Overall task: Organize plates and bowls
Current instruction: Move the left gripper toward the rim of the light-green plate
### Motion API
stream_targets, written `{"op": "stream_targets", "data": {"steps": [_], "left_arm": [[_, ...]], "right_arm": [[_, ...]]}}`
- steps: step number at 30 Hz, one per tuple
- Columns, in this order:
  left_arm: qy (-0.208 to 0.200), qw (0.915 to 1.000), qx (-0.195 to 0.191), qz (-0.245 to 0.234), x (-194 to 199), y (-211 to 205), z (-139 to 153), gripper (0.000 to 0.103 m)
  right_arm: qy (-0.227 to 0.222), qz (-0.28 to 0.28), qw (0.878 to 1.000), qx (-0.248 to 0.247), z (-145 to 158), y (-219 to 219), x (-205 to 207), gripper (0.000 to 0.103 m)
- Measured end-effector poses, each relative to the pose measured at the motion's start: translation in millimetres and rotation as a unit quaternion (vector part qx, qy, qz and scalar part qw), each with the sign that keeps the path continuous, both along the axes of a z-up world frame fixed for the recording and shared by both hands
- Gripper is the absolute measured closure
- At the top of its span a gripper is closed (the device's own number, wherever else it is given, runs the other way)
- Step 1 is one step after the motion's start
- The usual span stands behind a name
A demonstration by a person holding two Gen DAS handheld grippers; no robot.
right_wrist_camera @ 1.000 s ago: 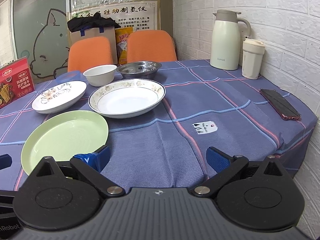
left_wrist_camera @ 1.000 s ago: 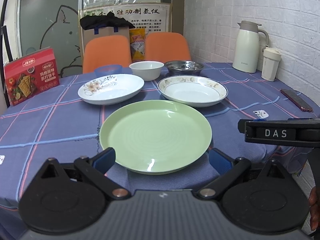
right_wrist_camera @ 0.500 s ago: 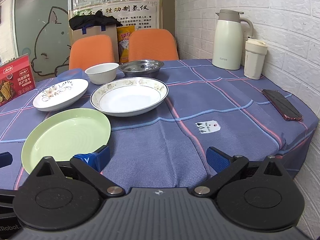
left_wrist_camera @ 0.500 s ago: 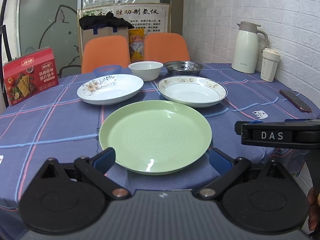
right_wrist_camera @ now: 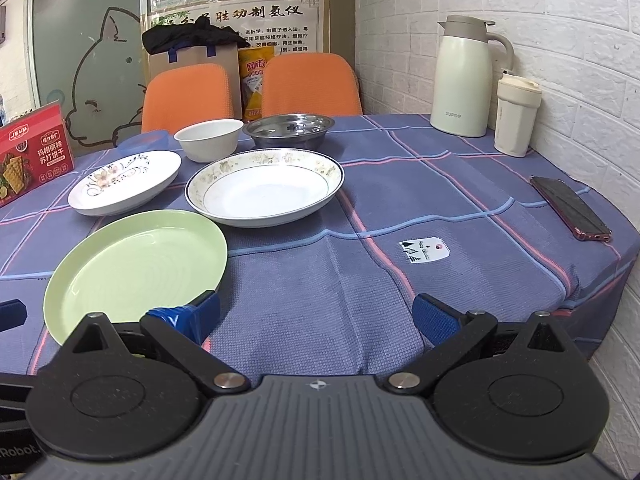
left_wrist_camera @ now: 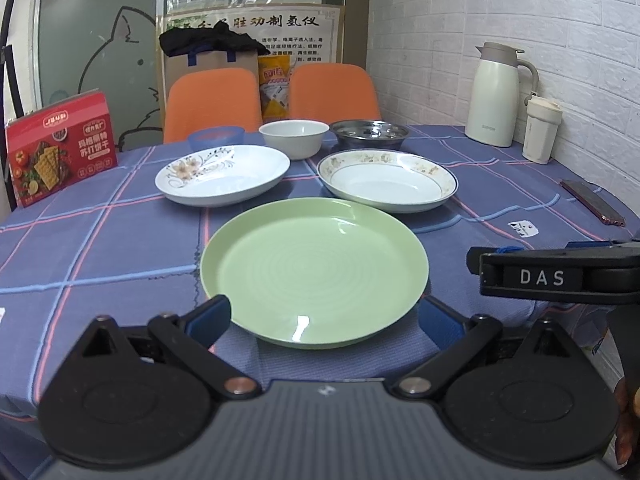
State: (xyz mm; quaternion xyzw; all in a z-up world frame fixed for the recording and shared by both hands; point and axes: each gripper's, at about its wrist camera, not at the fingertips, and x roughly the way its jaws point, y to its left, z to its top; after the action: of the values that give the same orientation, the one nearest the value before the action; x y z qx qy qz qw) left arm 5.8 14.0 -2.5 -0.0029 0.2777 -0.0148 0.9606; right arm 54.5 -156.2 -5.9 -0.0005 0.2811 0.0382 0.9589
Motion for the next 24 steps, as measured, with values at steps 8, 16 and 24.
{"op": "stream_targets", "data": {"steps": [8,16,24], "left_arm": [[-0.003,1.0,-0.001,-0.001,3.1,0.8,1.5,0.004],[-0.001,1.0,-0.005,-0.002,6.7,3.4,1.5,0.005],[0.007,0.9999,-0.009,0.004,12.9,10.0,-1.8,0.005]], "right_arm": [[0.005,0.006,1.0,-0.004,-2.2,2.5,3.1,0.013],[0.007,0.009,1.0,0.0,-3.5,3.7,8.3,0.013],[0.007,0.018,1.0,0.001,-4.5,8.7,14.6,0.013]]}}
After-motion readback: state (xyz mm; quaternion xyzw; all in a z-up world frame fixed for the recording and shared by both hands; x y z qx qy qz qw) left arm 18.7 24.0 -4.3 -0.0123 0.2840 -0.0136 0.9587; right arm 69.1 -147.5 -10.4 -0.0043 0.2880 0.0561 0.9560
